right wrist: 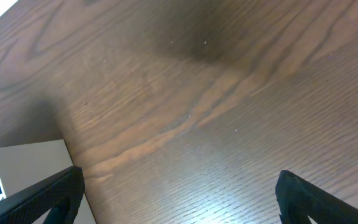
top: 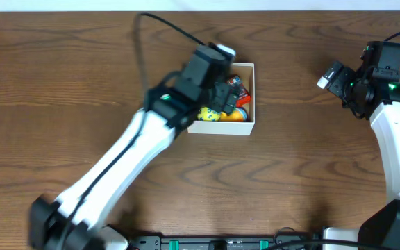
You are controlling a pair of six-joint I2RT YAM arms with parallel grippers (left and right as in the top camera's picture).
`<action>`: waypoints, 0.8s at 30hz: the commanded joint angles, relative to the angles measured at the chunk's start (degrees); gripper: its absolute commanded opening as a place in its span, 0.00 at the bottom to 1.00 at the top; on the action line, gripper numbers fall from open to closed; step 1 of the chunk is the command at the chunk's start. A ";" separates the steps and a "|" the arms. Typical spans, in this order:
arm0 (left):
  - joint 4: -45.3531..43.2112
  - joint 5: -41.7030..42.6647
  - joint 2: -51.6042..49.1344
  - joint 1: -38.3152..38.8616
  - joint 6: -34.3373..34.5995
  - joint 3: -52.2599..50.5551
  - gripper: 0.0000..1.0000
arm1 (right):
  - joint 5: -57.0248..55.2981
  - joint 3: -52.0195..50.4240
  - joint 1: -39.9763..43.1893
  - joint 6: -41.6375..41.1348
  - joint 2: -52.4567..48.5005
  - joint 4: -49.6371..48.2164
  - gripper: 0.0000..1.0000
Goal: Pack container
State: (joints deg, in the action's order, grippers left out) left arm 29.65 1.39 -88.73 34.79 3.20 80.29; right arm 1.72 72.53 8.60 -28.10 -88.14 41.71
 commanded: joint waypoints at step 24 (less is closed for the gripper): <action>21.51 -18.03 37.27 -11.69 -2.10 -2.78 0.98 | 0.07 -0.39 0.35 -0.76 -0.28 -0.09 0.99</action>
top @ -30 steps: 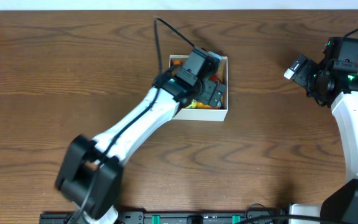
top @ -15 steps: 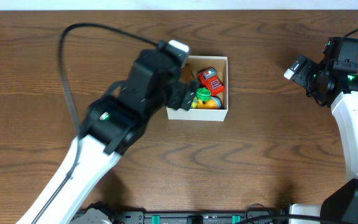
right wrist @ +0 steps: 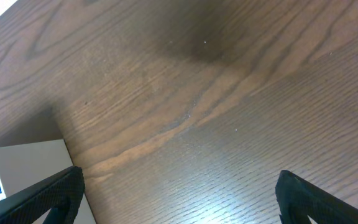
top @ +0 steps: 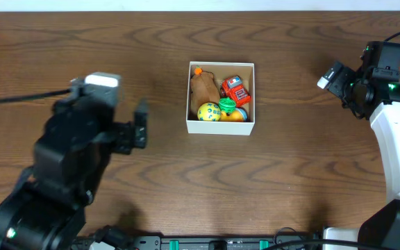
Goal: Pack container
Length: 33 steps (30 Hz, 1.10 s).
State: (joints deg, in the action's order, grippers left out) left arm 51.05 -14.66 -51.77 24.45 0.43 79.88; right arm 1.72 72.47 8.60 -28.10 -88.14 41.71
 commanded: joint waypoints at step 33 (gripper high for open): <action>-29.77 16.65 48.61 -20.90 0.72 -70.58 0.98 | 0.04 -0.33 0.35 -0.76 -0.28 -0.07 0.99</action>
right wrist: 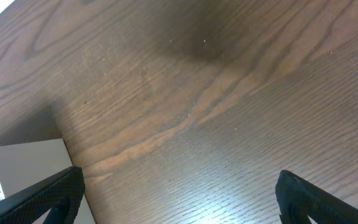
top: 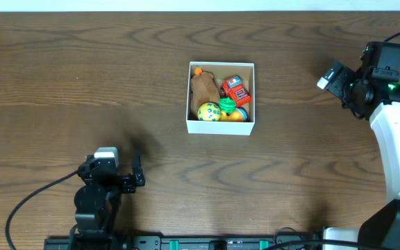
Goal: Pack container
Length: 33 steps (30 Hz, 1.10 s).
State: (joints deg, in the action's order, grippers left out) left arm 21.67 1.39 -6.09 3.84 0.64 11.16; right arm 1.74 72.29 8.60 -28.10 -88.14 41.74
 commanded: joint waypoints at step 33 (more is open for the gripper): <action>-0.35 0.61 5.86 -0.28 0.50 -4.72 0.98 | 0.02 -0.15 0.35 -0.76 -0.28 -0.09 0.99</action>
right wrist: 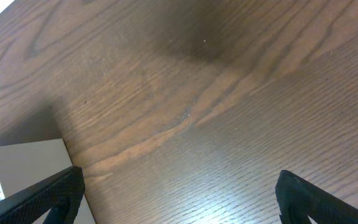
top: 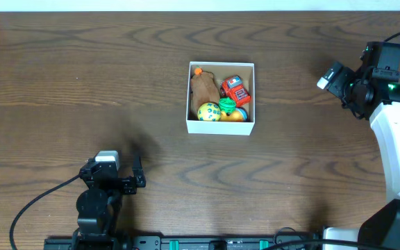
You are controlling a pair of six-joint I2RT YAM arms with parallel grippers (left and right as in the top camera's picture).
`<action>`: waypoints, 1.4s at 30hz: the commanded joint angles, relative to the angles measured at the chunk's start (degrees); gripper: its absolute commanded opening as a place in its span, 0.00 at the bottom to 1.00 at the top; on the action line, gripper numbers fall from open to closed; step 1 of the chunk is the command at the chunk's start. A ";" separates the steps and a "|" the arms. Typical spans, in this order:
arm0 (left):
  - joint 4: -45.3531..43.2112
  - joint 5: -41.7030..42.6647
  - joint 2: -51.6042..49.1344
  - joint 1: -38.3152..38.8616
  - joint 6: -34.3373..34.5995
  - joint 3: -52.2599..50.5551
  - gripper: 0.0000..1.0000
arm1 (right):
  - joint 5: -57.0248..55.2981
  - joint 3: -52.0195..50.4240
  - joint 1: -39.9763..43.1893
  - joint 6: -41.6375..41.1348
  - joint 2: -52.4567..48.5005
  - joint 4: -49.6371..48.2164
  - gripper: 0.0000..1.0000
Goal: Pack container
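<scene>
A white box [top: 221, 126] stands mid-table holding a brown plush toy [top: 203, 87], a red toy car [top: 235, 90], a yellow-green ball [top: 208, 112] and other small toys. My left arm is folded at the front left edge, its gripper [top: 138, 180] far from the box; its jaws cannot be made out from above. My right gripper [top: 330, 75] hovers right of the box. In the right wrist view it [right wrist: 179, 199] stands wide open over bare wood, with a corner of the box [right wrist: 27, 162] at the lower left.
The wooden table [top: 82, 83] runs out to all sides of the box. A black cable [top: 33, 205] trails from the left arm near the front edge. The right arm's white link [top: 398, 146] lies along the right edge.
My left arm has settled very slightly toward the front edge. The box, its toys and my right arm are as they were.
My left gripper was first down over the box among the toys. Then it was pulled back to the left, well above the table, with the box's contents uncovered. Then the arm was folded at the front left edge, where it stays. My right gripper has hung open throughout.
</scene>
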State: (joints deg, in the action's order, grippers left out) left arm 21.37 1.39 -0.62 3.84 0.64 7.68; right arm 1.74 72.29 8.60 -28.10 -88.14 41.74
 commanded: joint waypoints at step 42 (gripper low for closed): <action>-0.04 0.61 0.39 -0.28 0.48 -1.25 0.98 | -0.79 -56.57 -11.39 34.21 70.29 -28.28 0.99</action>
State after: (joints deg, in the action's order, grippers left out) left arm 21.15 1.39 -0.60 3.84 0.64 7.64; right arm -0.40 17.80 -2.39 3.81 -20.97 13.85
